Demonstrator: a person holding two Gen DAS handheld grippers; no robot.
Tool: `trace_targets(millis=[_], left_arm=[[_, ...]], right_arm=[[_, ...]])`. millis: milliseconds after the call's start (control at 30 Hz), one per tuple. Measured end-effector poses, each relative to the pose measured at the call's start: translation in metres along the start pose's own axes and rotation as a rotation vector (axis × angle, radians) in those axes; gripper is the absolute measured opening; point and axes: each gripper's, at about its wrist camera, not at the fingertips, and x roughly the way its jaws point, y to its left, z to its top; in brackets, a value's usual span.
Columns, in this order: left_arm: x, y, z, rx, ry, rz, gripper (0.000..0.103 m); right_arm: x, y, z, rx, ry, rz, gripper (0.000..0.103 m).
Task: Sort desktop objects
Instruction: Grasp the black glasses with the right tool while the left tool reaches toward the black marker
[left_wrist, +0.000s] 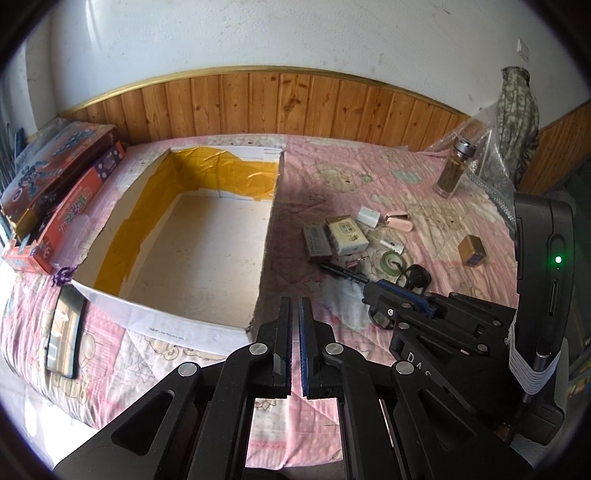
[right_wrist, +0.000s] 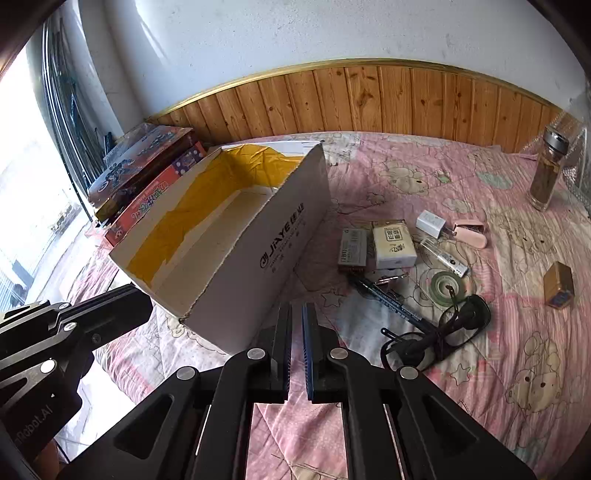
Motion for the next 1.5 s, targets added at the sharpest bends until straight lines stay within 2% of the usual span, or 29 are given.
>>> trace_targets(millis=[300,367,433,500,700,900,967,1067,1100,1133,1200,1267,1333,1400,1467,1500], left_arm=[[0.04,-0.036,-0.002,0.056,0.08,-0.125,0.004],[0.051,-0.043,-0.002,0.058,0.104,-0.15,0.006],[0.063,-0.049,-0.001,0.055,0.136,-0.188,0.017],[0.077,-0.053,0.0,0.036,0.164,-0.211,0.032],[0.128,-0.055,0.009,-0.079,0.265,-0.272,0.042],[0.177,-0.058,0.019,-0.188,0.341,-0.31,0.044],[0.195,-0.059,0.019,-0.212,0.371,-0.297,0.044],[0.221,-0.062,0.017,-0.248,0.422,-0.286,0.044],[0.228,-0.061,0.016,-0.26,0.439,-0.286,0.044],[0.234,-0.062,0.015,-0.271,0.452,-0.287,0.044],[0.241,-0.063,0.015,-0.279,0.457,-0.283,0.045],[0.243,-0.068,0.02,-0.262,0.453,-0.273,0.046],[0.246,-0.074,0.024,-0.238,0.444,-0.255,0.046],[0.246,-0.082,0.027,-0.174,0.42,-0.225,0.041],[0.243,-0.089,0.027,-0.114,0.396,-0.235,0.03],[0.241,-0.088,0.026,-0.1,0.382,-0.242,0.024]], right_arm=[[-0.006,-0.088,-0.026,0.257,-0.012,-0.03,0.01],[-0.004,-0.105,-0.033,0.306,-0.007,-0.04,0.018],[-0.001,-0.12,-0.041,0.356,-0.001,-0.043,0.035],[0.003,-0.133,-0.048,0.401,0.008,-0.045,0.042],[0.028,-0.162,-0.056,0.527,0.046,-0.023,0.061],[0.059,-0.176,-0.051,0.579,0.08,-0.043,0.061],[0.072,-0.18,-0.051,0.588,0.105,-0.059,0.062],[0.08,-0.176,-0.044,0.516,0.083,-0.096,0.062],[0.082,-0.174,-0.041,0.486,0.084,-0.113,0.059],[0.084,-0.173,-0.04,0.457,0.087,-0.133,0.048],[0.085,-0.173,-0.036,0.393,0.098,-0.155,0.044],[0.081,-0.178,-0.035,0.356,0.105,-0.162,0.038],[0.072,-0.183,-0.032,0.313,0.101,-0.192,0.023],[0.063,-0.186,-0.027,0.279,0.089,-0.244,0.022],[0.063,-0.188,-0.023,0.252,0.099,-0.251,0.022],[0.062,-0.193,-0.026,0.266,0.098,-0.242,0.03]])
